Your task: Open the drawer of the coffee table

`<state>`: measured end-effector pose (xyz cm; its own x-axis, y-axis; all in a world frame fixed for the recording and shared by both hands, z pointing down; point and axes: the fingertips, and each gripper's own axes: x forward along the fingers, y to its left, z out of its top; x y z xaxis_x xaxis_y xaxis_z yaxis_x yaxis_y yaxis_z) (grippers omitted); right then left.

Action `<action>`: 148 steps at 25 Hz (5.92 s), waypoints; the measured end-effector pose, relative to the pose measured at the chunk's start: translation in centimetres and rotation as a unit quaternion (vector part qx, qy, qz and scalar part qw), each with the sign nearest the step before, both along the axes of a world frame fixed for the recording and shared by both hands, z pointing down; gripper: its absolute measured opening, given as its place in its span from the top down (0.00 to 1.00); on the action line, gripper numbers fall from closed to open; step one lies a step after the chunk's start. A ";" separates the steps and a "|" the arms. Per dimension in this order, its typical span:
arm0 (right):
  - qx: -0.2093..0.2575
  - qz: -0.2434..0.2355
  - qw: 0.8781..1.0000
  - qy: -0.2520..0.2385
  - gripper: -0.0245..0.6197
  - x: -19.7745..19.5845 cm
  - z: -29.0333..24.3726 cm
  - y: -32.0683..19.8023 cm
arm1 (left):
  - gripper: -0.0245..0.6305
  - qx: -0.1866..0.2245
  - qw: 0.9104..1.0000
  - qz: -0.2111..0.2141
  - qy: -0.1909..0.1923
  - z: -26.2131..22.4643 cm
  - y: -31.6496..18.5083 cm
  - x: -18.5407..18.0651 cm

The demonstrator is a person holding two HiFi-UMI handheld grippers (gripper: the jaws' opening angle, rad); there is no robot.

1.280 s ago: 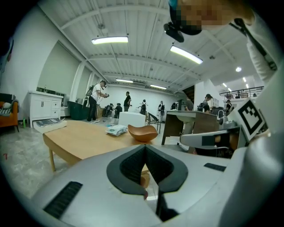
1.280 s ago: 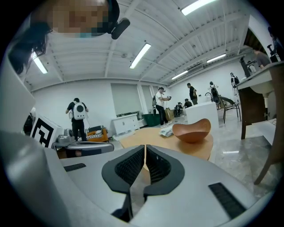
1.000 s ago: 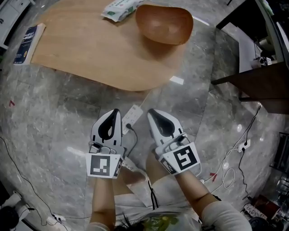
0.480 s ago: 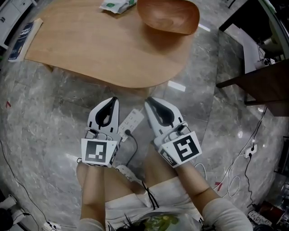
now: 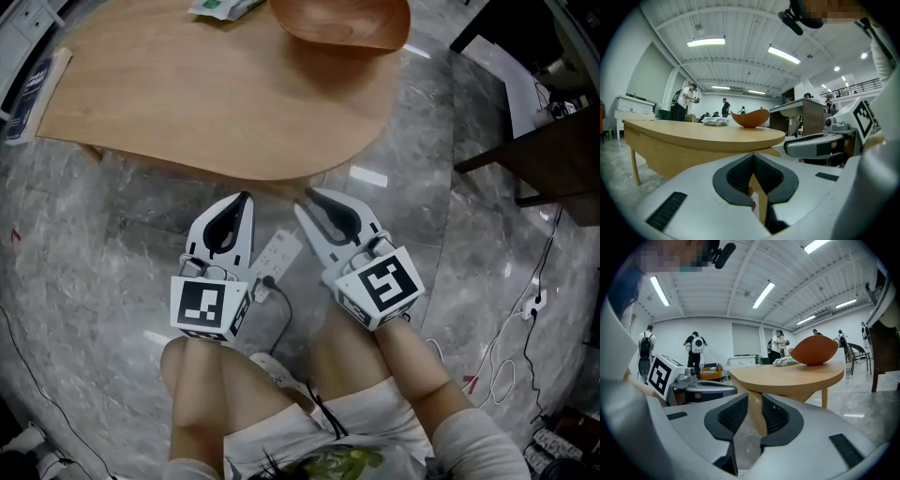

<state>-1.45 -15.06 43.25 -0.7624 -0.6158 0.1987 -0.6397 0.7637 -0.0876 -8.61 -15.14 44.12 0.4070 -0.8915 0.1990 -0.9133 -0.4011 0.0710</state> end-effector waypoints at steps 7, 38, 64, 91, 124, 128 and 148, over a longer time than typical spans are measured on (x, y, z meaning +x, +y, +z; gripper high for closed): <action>-0.007 -0.010 0.999 0.051 0.75 0.0 2.8 -1.8 | 0.95 -0.021 1.000 0.017 0.016 2.2 -0.3 0.3; 0.022 -0.059 0.996 0.067 0.72 -3.3 5.7 -2.7 | 0.95 -0.034 0.999 -0.001 0.033 3.1 -0.6 1.2; 0.024 -0.136 0.988 0.065 0.82 -4.5 5.2 -0.2 | 0.95 -0.031 0.998 0.047 -0.024 3.9 2.5 1.1; -0.009 -0.185 0.980 0.074 0.83 -5.1 5.5 3.0 | 0.95 -0.013 0.999 0.040 0.019 2.1 3.3 -1.0; -0.002 -0.166 0.981 0.102 0.83 -5.3 5.9 3.0 | 0.62 -0.057 0.819 0.239 -0.519 3.6 1.2 -1.8; 0.045 -0.145 0.975 0.162 0.83 -5.2 5.4 3.0 | 0.62 -0.056 0.822 0.238 -0.514 3.5 1.1 -1.7; 0.050 -0.145 0.981 0.117 0.83 -5.6 3.1 3.2 | 0.65 -0.050 0.816 0.245 -0.522 3.8 1.6 -1.4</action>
